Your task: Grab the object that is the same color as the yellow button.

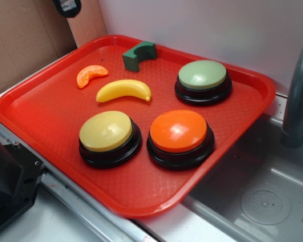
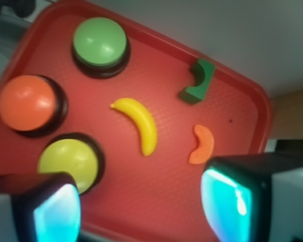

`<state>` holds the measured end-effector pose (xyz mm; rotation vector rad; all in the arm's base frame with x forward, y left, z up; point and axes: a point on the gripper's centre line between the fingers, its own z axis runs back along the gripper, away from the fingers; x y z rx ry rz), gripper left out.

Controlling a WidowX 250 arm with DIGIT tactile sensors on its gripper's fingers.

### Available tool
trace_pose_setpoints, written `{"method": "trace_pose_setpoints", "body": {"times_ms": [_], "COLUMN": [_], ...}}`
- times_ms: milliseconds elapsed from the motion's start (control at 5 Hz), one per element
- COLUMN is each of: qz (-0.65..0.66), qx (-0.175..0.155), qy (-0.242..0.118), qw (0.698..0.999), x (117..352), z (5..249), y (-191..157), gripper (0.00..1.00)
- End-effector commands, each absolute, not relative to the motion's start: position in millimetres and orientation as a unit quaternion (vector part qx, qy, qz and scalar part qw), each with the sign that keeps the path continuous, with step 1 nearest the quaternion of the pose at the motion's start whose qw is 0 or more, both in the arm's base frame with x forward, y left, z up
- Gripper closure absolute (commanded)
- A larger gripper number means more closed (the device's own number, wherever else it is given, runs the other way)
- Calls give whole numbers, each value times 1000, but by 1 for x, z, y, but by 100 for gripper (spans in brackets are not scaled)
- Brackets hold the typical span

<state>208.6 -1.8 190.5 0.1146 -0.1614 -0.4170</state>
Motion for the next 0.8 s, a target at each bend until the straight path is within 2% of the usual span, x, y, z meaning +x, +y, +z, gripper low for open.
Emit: {"method": "trace_pose_setpoints", "body": {"times_ms": [0,600], "qz": [-265,-291], "qx": [57,66], "qy": [-65,-5], "qw": [960,955], "x": [237,259], "z": [139,52], "y": [4,2], "gripper": [0,0]}}
